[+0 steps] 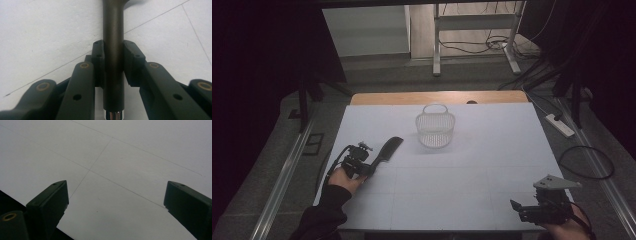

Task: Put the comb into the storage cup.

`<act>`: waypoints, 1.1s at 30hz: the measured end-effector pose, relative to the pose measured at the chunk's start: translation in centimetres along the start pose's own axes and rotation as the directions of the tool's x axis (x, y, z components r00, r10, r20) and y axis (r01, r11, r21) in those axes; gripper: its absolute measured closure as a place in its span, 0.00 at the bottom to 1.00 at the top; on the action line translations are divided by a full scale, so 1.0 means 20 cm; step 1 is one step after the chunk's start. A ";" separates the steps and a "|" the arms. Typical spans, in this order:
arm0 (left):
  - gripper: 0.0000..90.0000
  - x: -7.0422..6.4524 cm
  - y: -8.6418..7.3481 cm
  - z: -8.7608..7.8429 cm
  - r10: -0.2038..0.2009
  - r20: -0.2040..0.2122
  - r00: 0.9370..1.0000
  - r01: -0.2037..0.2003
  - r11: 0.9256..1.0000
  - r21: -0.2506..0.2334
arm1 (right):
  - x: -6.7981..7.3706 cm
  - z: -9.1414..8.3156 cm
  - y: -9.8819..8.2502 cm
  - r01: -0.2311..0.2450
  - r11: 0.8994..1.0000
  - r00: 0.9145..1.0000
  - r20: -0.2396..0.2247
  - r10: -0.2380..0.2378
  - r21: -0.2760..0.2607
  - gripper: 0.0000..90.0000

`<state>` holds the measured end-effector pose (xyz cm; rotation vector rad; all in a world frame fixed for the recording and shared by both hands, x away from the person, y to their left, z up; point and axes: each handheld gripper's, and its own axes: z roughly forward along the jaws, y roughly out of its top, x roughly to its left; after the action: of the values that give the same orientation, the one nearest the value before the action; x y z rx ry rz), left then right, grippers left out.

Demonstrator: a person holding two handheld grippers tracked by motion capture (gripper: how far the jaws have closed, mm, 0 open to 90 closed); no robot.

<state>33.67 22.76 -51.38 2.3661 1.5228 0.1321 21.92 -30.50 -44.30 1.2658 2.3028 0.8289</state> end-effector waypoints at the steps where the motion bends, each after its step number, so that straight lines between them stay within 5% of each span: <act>1: 0.81 0.00 0.00 0.00 -0.007 0.004 1.000 0.007 1.000 -0.004 | 0.00 0.00 0.00 0.000 1.000 1.000 0.000 0.000 0.000 0.07; 8: 0.81 0.02 -0.02 0.00 -0.038 0.032 0.999 0.039 0.999 -0.031 | 0.00 0.00 0.00 -0.004 1.000 1.000 -0.001 0.004 -0.004 0.07; 20: 0.81 0.01 -0.05 -0.08 -0.021 0.063 0.998 0.028 0.992 -0.121 | 0.00 0.00 0.00 -0.007 1.000 1.000 -0.001 0.007 -0.007 0.07; 33: 0.81 -0.02 -0.10 -0.19 0.017 0.088 0.996 0.004 0.973 -0.232 | 0.00 0.00 0.00 -0.006 1.000 1.000 0.000 0.006 -0.010 0.07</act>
<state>30.82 23.89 -48.45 2.1635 1.3775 0.1916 21.88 -30.55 -44.25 1.2687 2.2933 0.8420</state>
